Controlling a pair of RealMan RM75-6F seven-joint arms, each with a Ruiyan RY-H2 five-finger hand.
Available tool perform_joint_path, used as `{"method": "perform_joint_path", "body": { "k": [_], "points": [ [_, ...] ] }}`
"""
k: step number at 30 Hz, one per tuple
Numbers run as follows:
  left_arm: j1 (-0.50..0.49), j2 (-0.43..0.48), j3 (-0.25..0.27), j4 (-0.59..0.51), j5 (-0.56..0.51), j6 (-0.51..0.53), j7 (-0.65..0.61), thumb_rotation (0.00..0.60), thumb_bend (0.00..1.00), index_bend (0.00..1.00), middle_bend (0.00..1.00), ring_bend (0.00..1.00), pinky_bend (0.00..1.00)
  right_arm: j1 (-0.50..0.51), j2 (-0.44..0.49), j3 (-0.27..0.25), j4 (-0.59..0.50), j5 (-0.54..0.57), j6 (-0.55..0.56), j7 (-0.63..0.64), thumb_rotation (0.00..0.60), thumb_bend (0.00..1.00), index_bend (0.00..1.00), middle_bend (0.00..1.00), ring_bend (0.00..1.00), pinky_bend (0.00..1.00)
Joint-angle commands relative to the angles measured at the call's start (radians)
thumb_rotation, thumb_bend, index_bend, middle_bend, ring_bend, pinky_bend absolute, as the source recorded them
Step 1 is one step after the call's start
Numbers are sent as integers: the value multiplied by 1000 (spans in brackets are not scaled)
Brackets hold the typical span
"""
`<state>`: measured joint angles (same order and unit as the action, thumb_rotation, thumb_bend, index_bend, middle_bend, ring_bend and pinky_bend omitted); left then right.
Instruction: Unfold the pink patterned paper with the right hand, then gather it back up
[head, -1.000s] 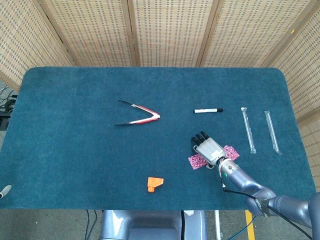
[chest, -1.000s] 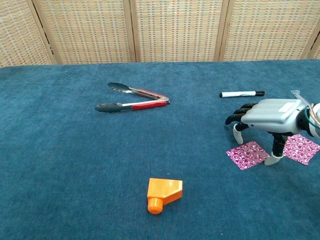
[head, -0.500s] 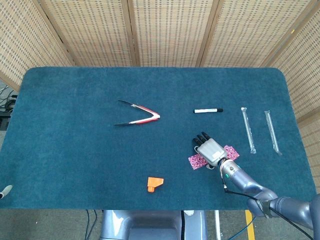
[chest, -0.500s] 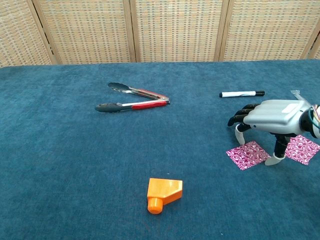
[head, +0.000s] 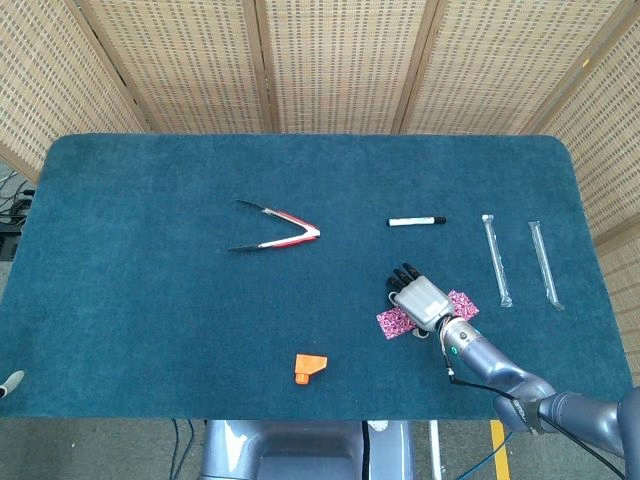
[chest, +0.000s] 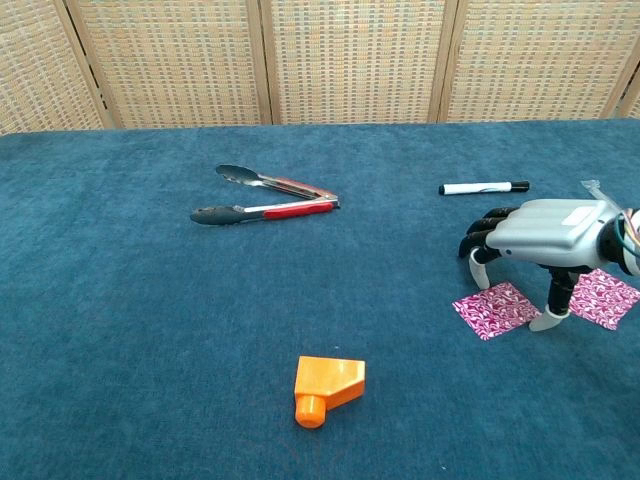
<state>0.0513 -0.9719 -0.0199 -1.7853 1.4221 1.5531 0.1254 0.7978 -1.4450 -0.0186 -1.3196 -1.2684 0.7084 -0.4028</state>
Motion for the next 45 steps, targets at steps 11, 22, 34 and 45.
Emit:
{"method": "perform_joint_path", "body": {
  "k": [11, 22, 34, 45],
  "points": [
    [-1, -2, -2, 11, -10, -7, -10, 600, 123, 25, 0, 0, 0, 13, -8, 11, 8, 12, -12, -17, 600, 208, 528, 181, 0, 0],
    [-3, -5, -2, 20, -12, -12, -16, 600, 123, 25, 0, 0, 0, 14, -5, 15, 2, 25, -9, -30, 600, 208, 537, 188, 0, 0],
    [-2, -3, -2, 17, -7, -6, -17, 600, 123, 25, 0, 0, 0, 2, 7, 3, -10, 26, -5, -30, 600, 208, 537, 188, 0, 0],
    [1, -2, -1, 19, -4, -2, -26, 600, 122, 25, 0, 0, 0, 11, 37, 14, -44, 17, 6, -37, 600, 208, 537, 189, 0, 0]
  ]
}}
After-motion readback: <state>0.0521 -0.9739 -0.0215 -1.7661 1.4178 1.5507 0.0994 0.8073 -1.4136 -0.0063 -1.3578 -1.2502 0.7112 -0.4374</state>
